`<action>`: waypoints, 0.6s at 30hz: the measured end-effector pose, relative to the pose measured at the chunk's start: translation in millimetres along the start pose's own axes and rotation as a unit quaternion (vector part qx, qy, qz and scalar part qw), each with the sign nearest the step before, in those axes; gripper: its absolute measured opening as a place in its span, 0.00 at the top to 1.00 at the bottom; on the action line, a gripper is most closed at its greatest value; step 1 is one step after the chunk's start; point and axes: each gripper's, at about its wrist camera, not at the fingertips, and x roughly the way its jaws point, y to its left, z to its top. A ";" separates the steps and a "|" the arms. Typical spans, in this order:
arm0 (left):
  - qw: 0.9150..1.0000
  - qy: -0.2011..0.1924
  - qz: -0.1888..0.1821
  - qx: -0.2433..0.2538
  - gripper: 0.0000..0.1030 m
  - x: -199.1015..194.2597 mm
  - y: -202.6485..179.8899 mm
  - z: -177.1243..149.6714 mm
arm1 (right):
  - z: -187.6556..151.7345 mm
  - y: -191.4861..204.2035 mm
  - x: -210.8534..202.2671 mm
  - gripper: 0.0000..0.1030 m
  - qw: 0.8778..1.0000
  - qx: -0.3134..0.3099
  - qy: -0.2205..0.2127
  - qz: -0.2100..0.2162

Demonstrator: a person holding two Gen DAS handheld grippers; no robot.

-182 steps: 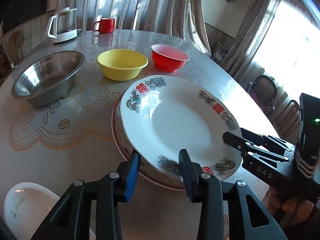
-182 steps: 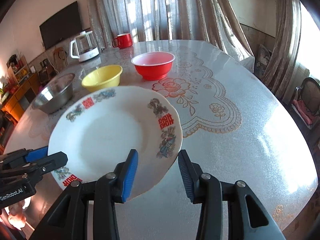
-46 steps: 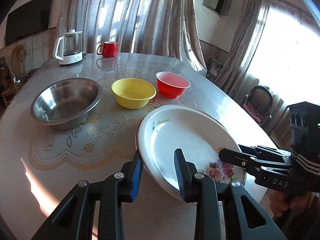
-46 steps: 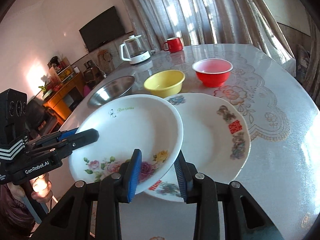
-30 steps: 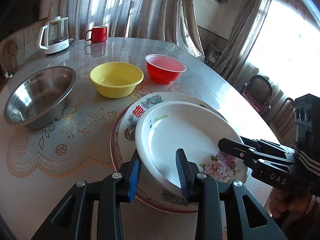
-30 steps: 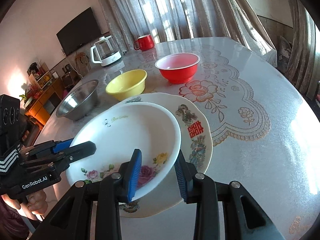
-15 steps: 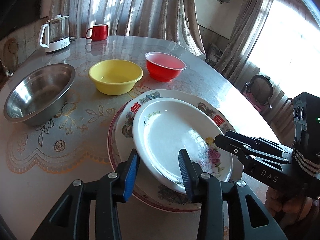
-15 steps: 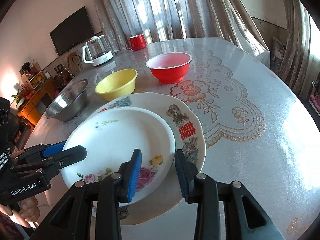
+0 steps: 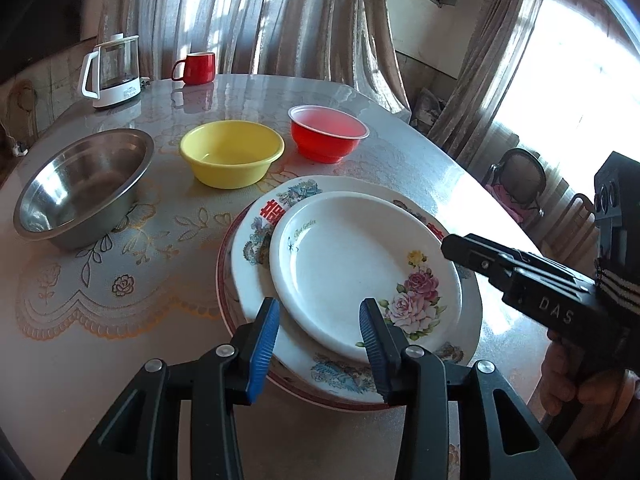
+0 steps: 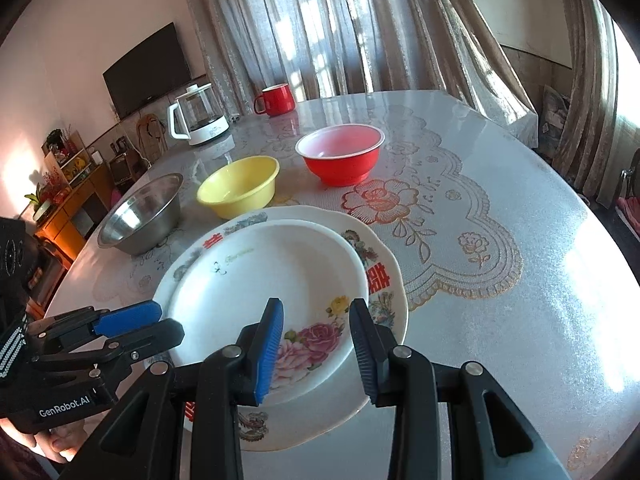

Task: Organize plates and bowls
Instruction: 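Lower the pink-rose plate onto the stack and open both grippers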

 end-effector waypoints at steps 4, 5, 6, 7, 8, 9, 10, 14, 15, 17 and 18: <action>1.000 -0.004 0.000 -0.003 0.59 -3.9 1.4 -2.5 | 8.8 -20.9 4.6 0.65 0.998 0.041 -0.010 -0.036; 1.000 -0.005 0.002 -0.003 0.59 -5.3 1.6 -3.0 | 10.8 -28.4 9.7 0.64 0.997 0.057 -0.005 -0.045; 1.000 -0.006 0.006 -0.002 0.59 -7.1 1.8 -3.7 | 11.8 -34.5 14.0 0.64 0.997 0.070 0.000 -0.045; 1.000 -0.007 0.012 -0.001 0.59 -8.7 2.0 -4.4 | 12.6 -39.6 18.6 0.64 0.996 0.082 0.006 -0.041; 1.000 -0.004 0.019 -0.002 0.58 -9.5 2.7 -5.0 | 13.1 -42.5 22.7 0.64 0.995 0.089 0.011 -0.039; 1.000 -0.002 0.025 -0.005 0.58 -10.0 4.6 -5.9 | 12.8 -43.1 25.6 0.64 0.995 0.091 0.015 -0.039; 1.000 0.000 0.029 -0.007 0.58 -10.2 6.5 -7.1 | 12.3 -41.8 27.6 0.64 0.995 0.091 0.018 -0.037; 0.999 0.004 0.042 -0.022 0.58 -13.0 17.1 -11.7 | 9.9 -27.6 32.9 0.63 0.997 0.070 0.029 -0.031; 0.999 0.004 0.045 -0.026 0.58 -14.4 19.3 -13.1 | 9.0 -24.4 34.2 0.60 0.997 0.065 0.031 -0.036; 0.998 0.003 0.053 -0.031 0.58 -17.5 23.4 -15.1 | 8.1 -20.6 34.3 0.60 0.997 0.057 0.030 -0.047; 0.998 0.003 0.055 -0.033 0.58 -19.0 25.3 -15.9 | 7.6 -20.3 33.9 0.60 0.997 0.056 0.031 -0.049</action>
